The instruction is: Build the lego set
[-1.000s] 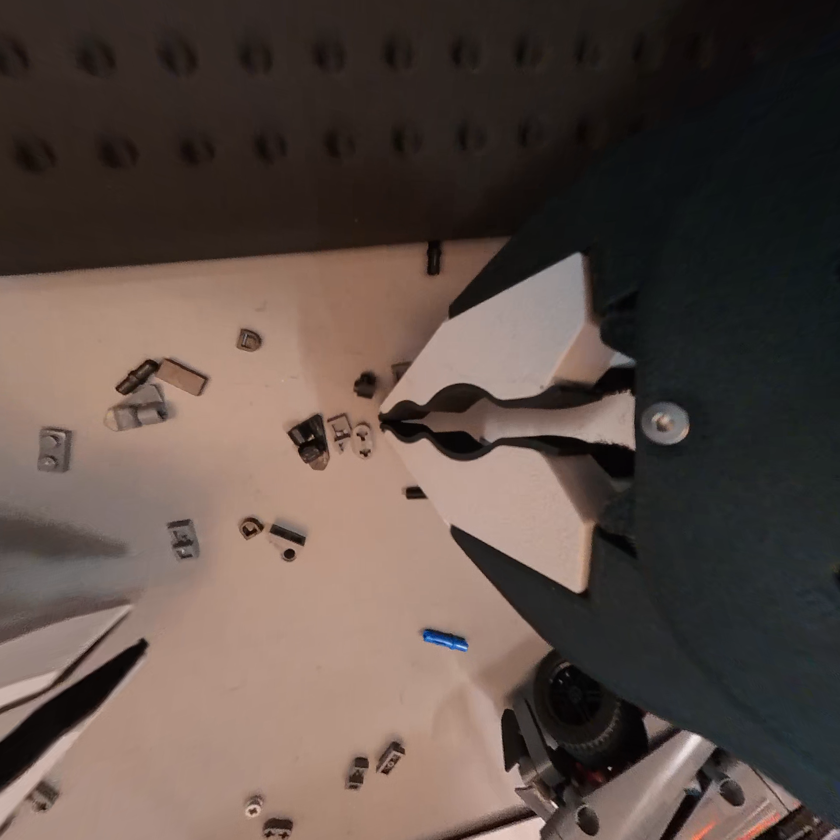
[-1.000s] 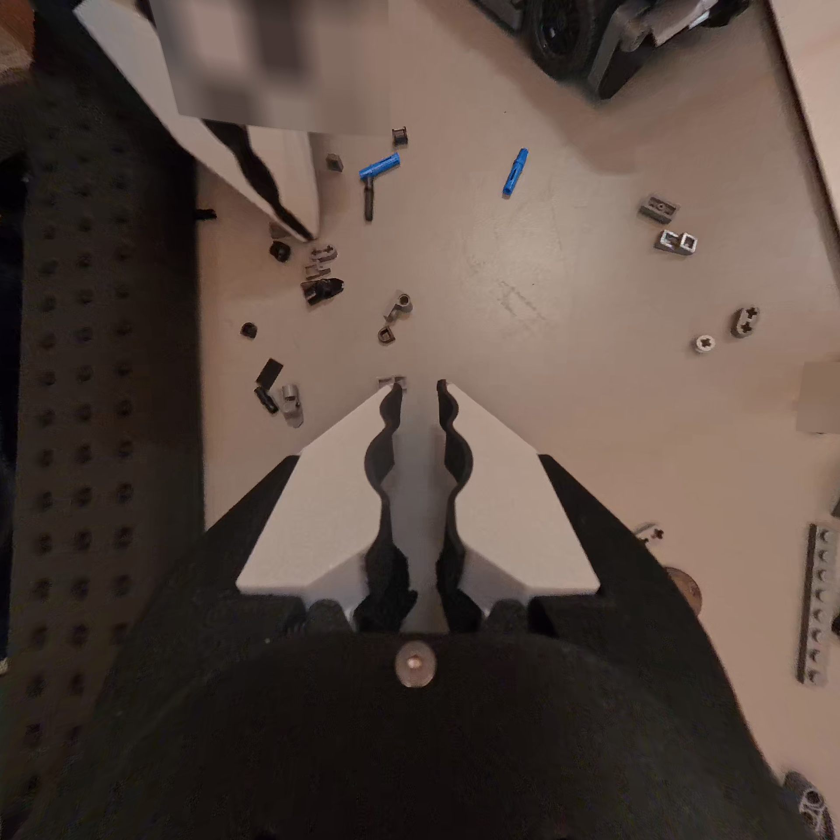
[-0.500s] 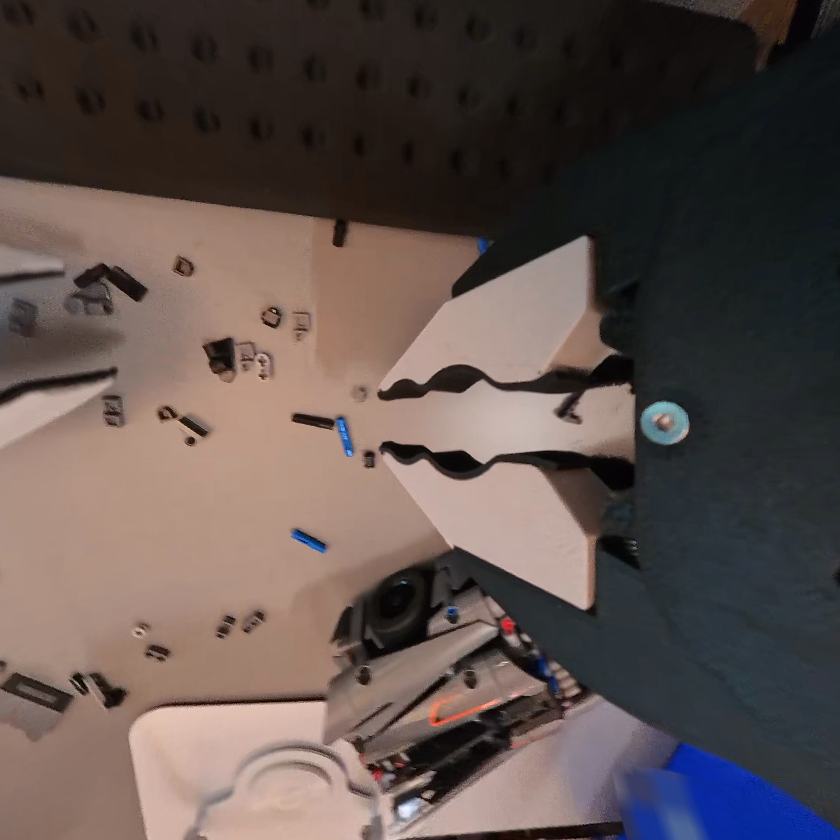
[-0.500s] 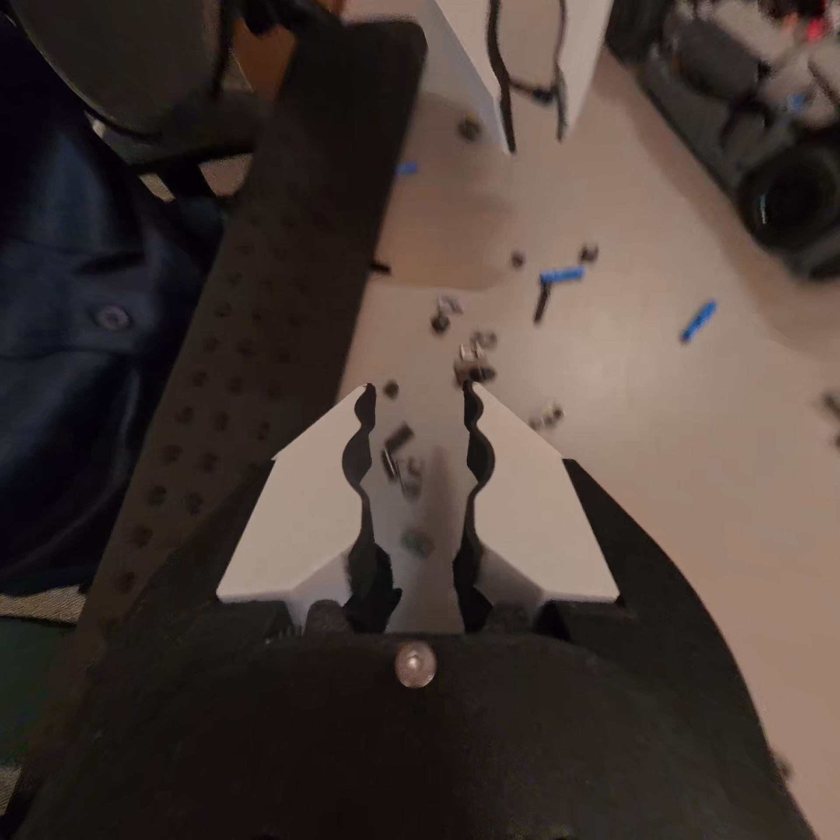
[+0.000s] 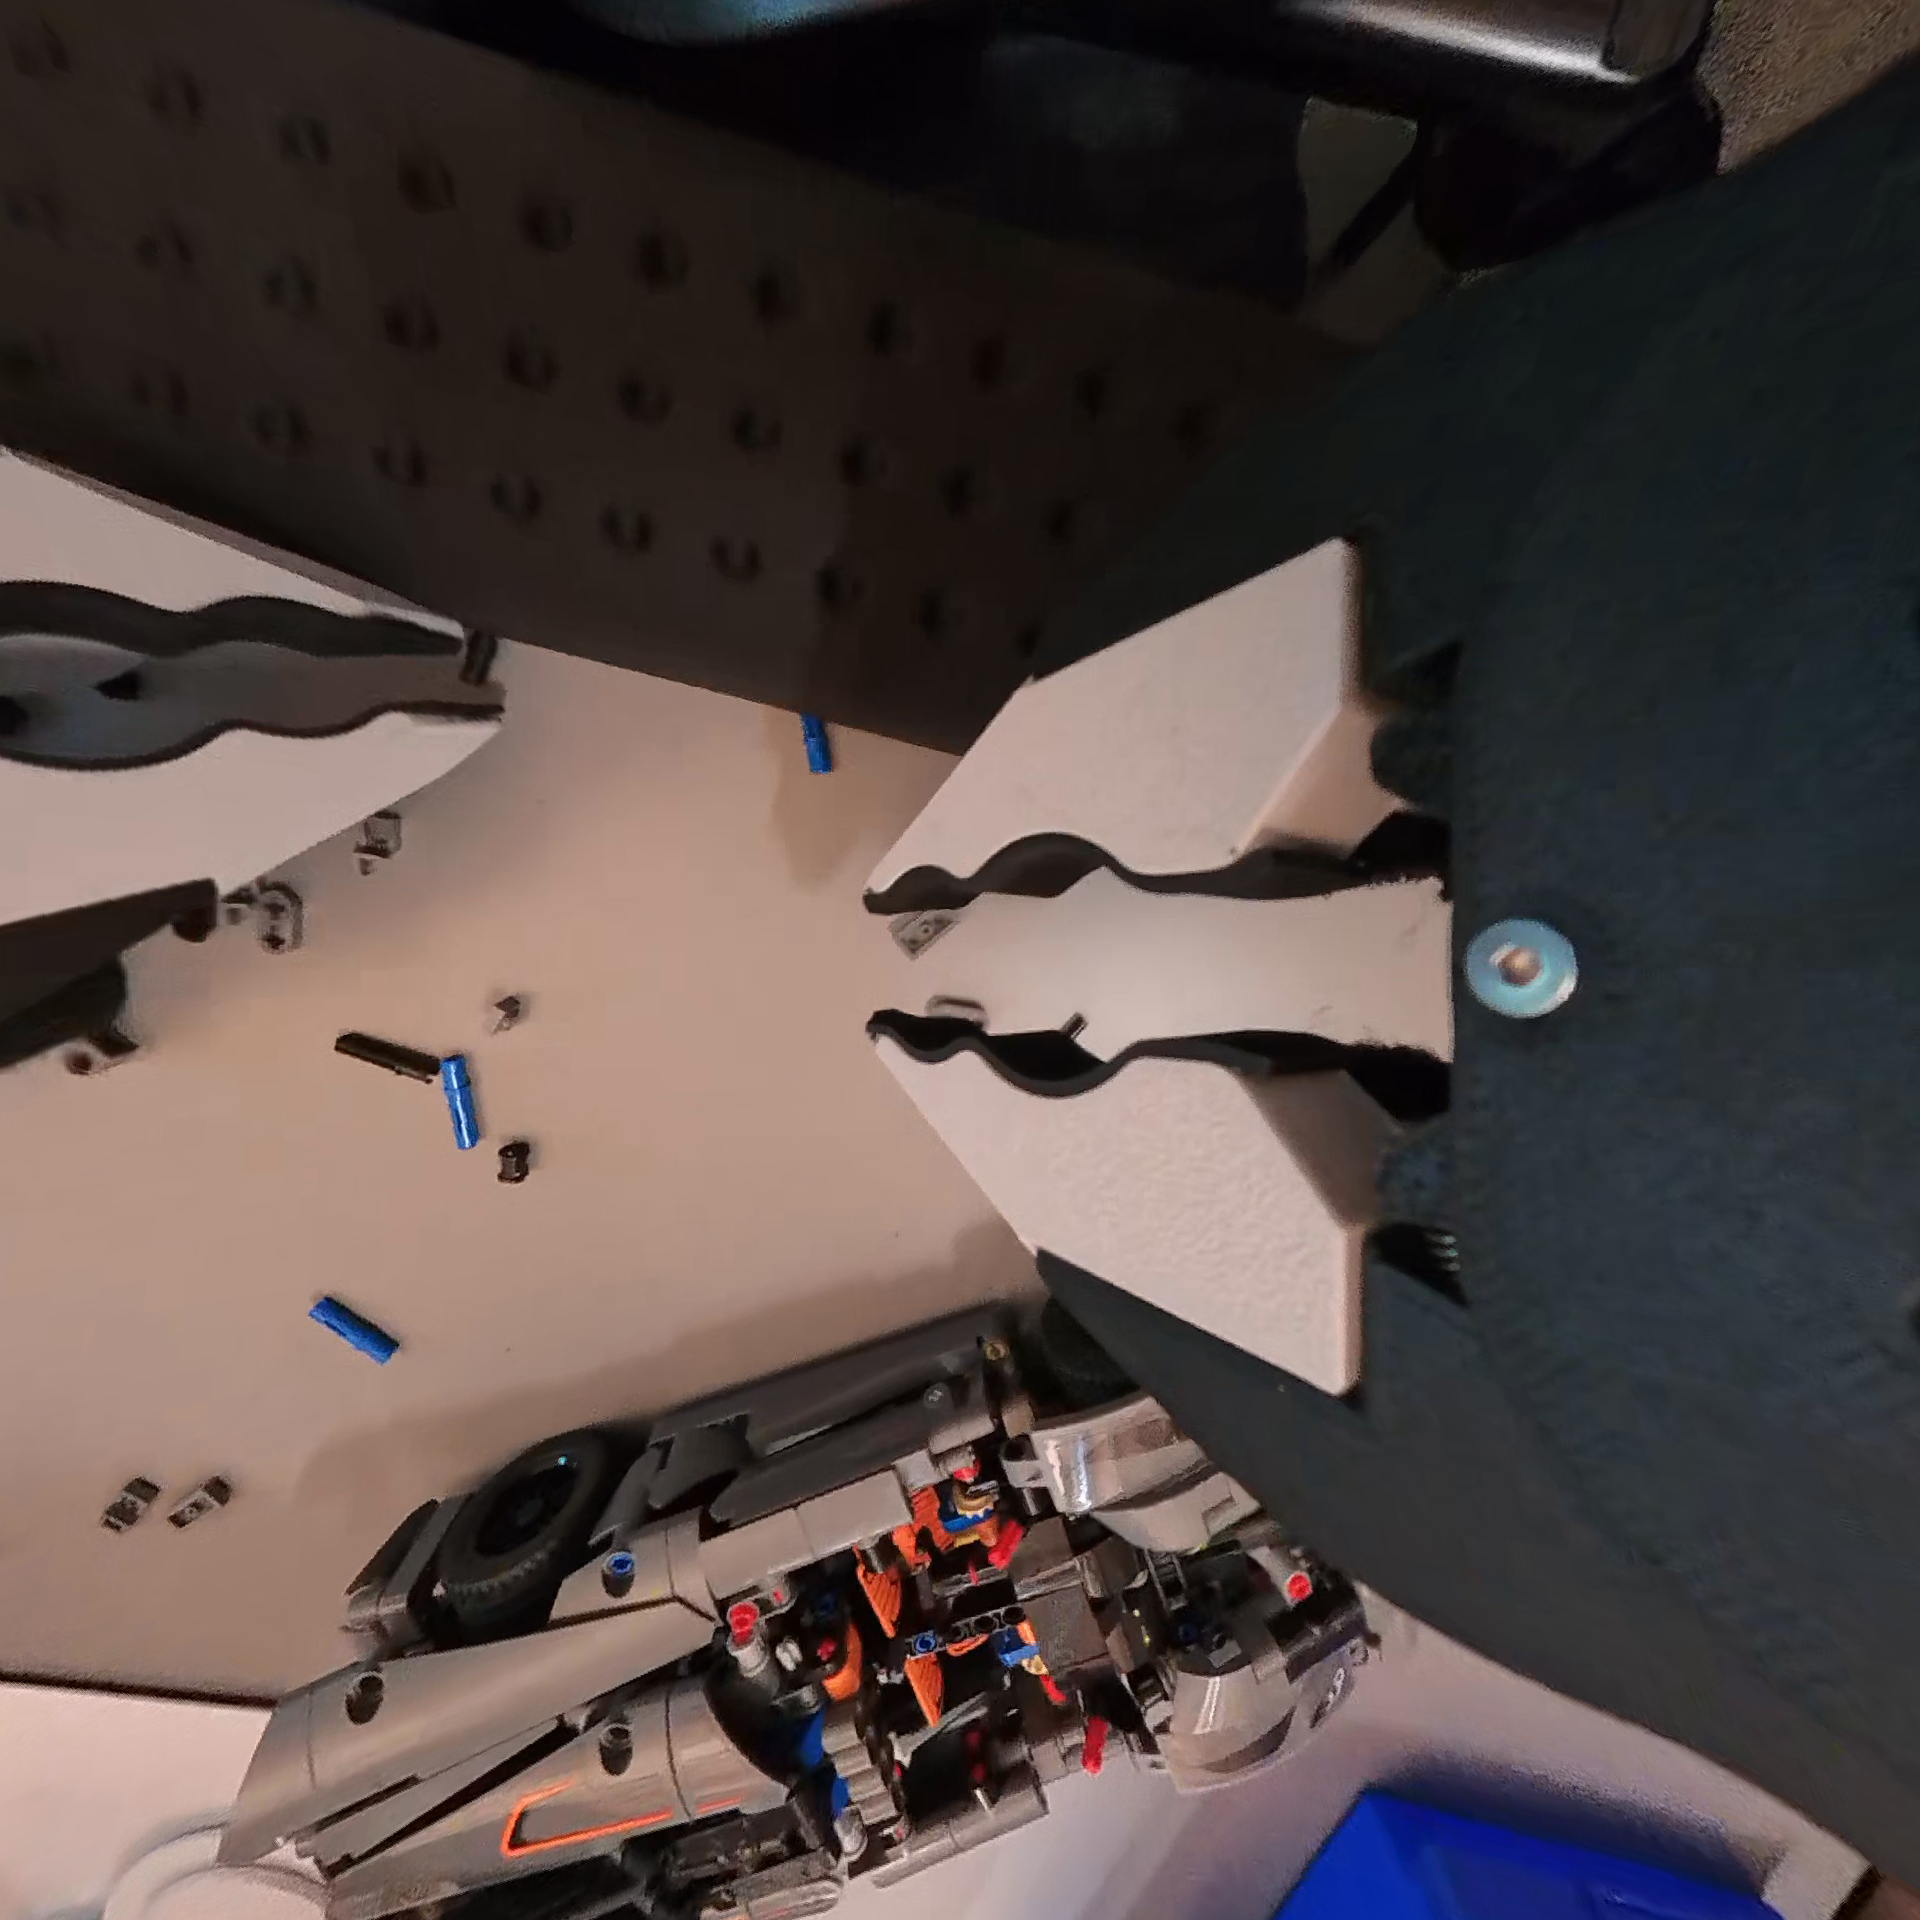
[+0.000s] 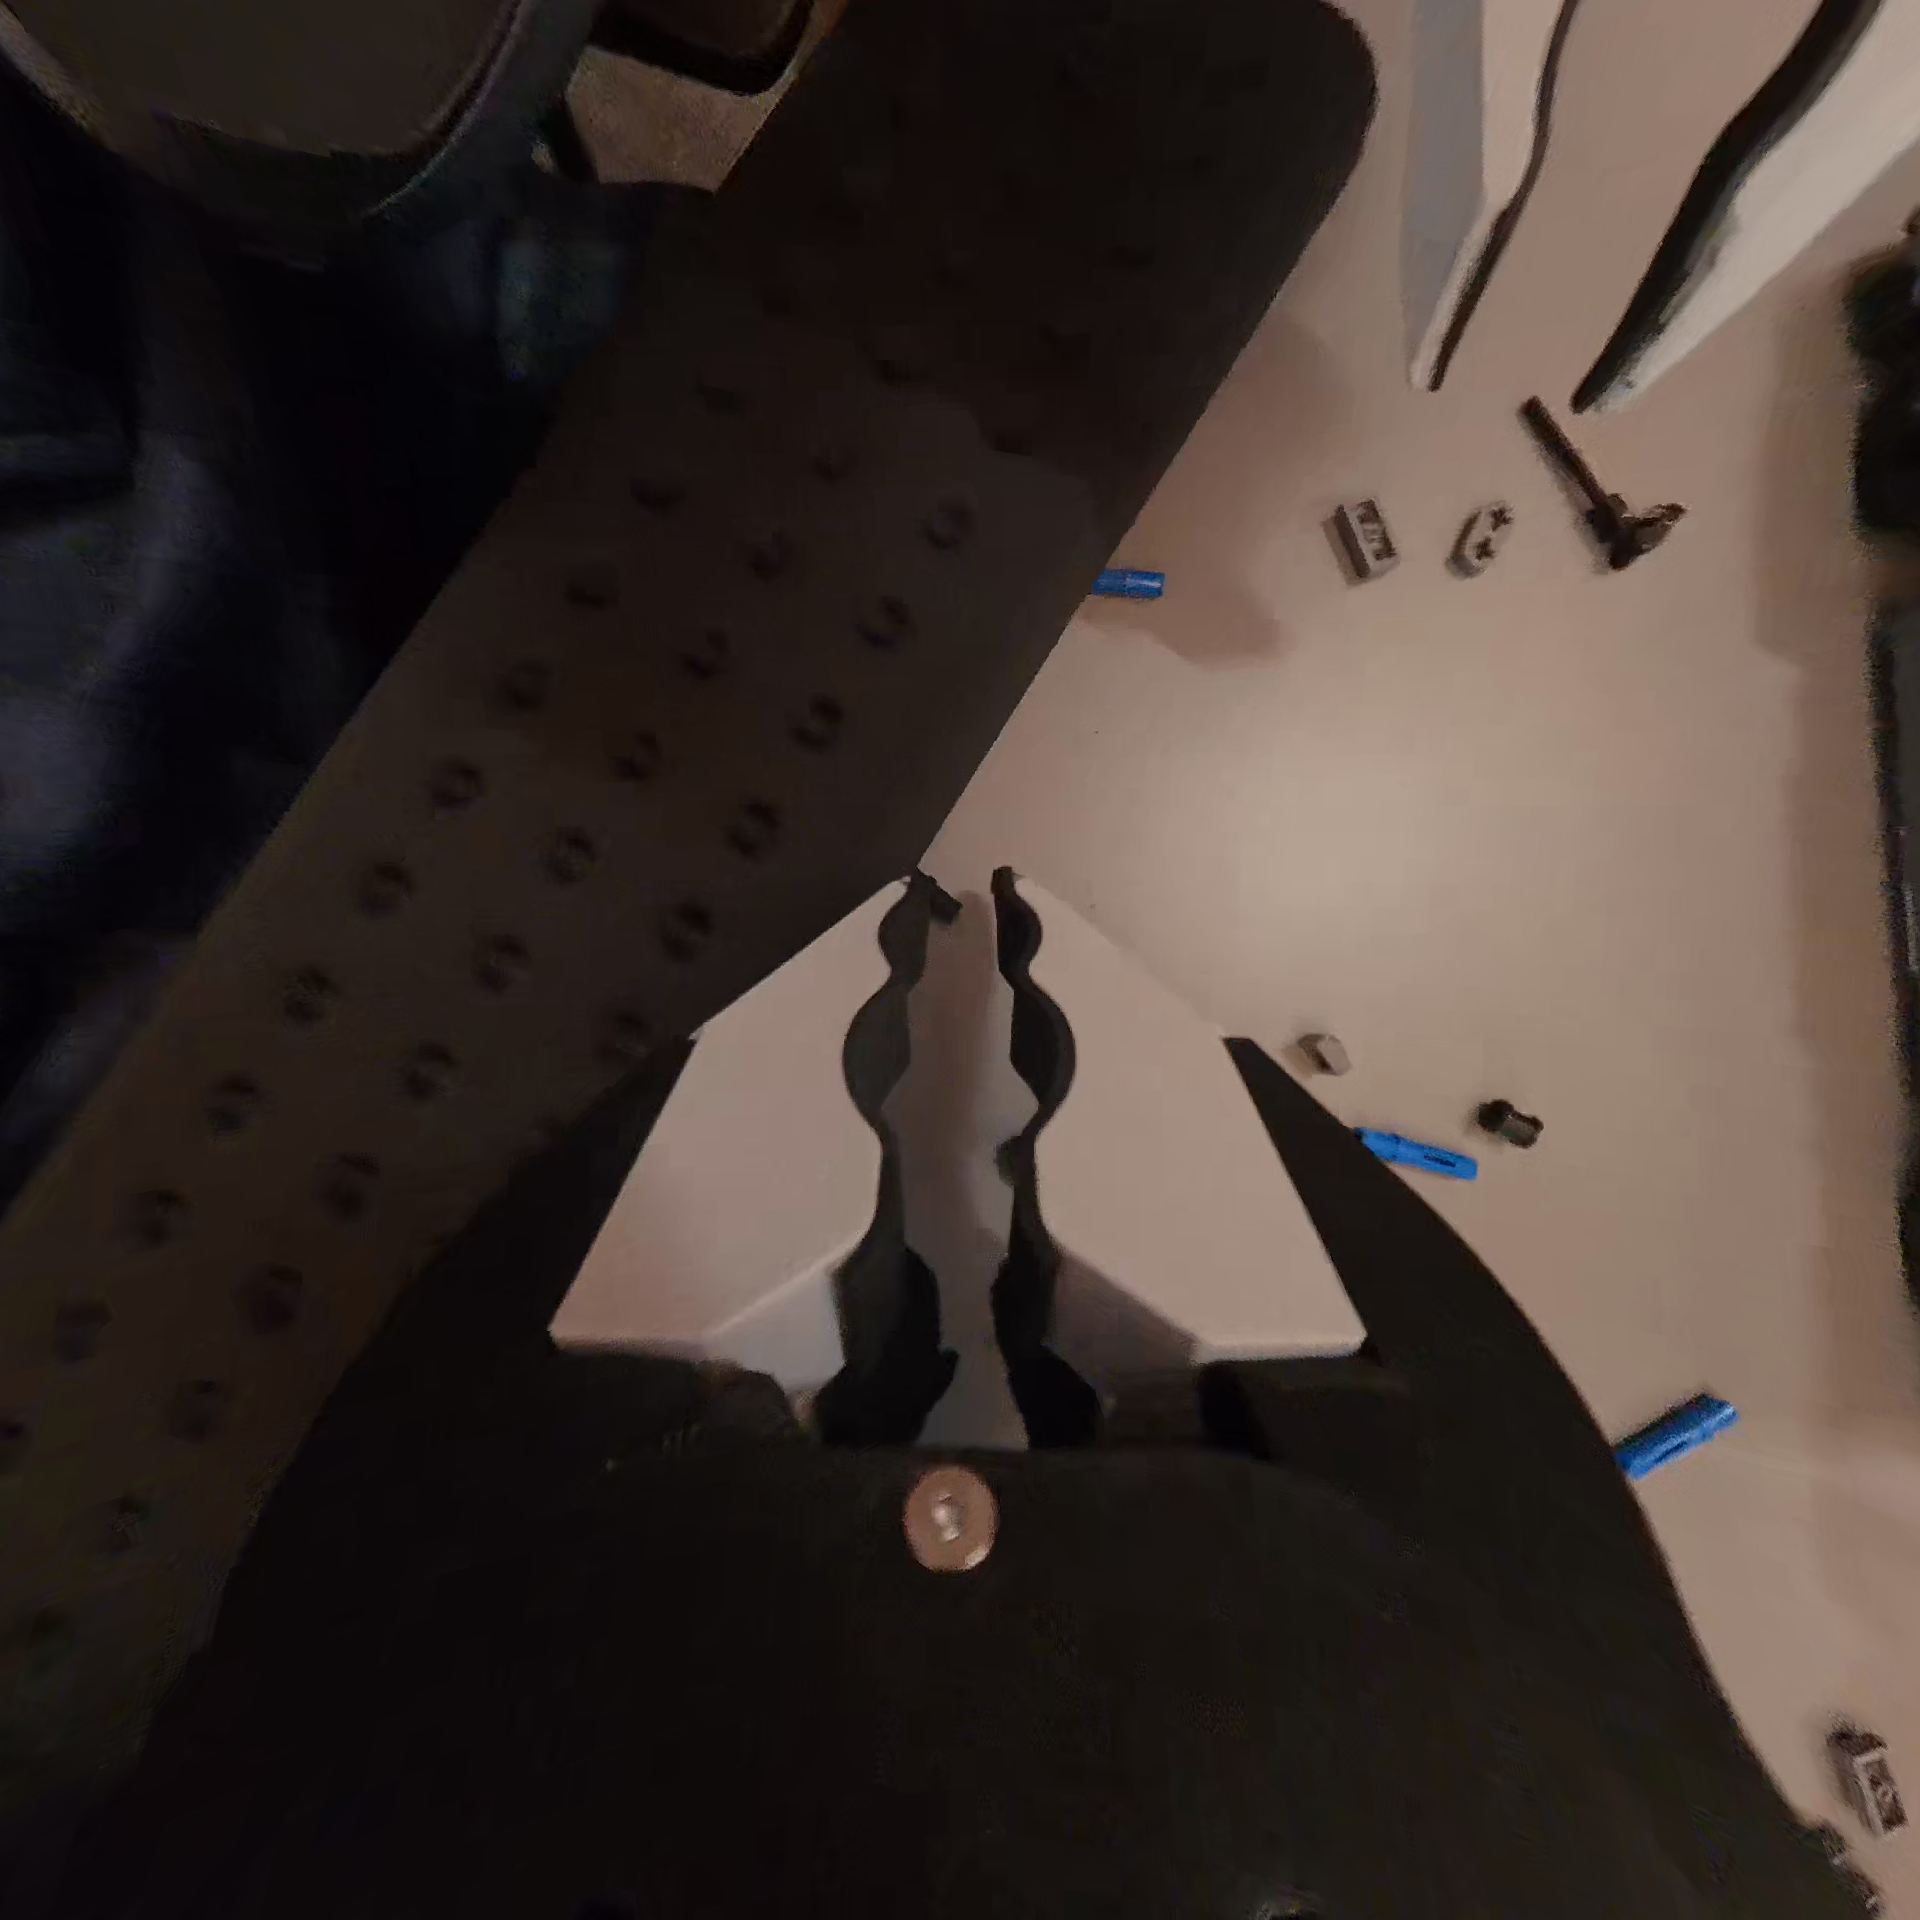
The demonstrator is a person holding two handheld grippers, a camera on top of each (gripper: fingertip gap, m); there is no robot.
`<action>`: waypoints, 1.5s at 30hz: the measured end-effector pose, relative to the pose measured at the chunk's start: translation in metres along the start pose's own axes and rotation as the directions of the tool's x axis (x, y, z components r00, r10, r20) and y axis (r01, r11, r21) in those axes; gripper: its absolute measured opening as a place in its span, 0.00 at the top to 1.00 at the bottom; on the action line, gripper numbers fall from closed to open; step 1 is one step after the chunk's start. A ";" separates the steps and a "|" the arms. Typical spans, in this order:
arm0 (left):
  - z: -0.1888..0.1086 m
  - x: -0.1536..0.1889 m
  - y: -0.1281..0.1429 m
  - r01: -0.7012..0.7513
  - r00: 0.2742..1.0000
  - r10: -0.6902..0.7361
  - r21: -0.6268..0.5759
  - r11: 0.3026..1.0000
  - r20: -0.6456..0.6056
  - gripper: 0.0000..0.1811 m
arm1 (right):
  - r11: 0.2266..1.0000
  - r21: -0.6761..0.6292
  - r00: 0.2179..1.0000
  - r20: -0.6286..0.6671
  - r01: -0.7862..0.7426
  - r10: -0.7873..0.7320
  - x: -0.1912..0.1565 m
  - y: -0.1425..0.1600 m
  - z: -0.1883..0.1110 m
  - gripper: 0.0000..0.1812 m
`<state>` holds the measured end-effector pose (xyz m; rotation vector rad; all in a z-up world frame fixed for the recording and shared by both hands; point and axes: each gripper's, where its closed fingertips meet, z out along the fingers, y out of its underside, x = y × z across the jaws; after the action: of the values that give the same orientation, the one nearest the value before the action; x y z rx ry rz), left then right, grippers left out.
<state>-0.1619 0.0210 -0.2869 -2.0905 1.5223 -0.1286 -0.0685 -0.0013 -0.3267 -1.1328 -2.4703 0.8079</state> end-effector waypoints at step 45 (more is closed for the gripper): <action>0.039 0.049 -0.010 -0.166 0.903 0.200 0.120 0.979 -0.381 0.94 | 0.999 0.022 0.996 0.083 0.027 -0.029 0.002 -0.004 0.006 0.97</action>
<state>-0.1209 -0.0062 -0.3269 -1.9188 1.9015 -0.5613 -0.0748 -0.0040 -0.3294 -1.0754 -2.5335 0.8878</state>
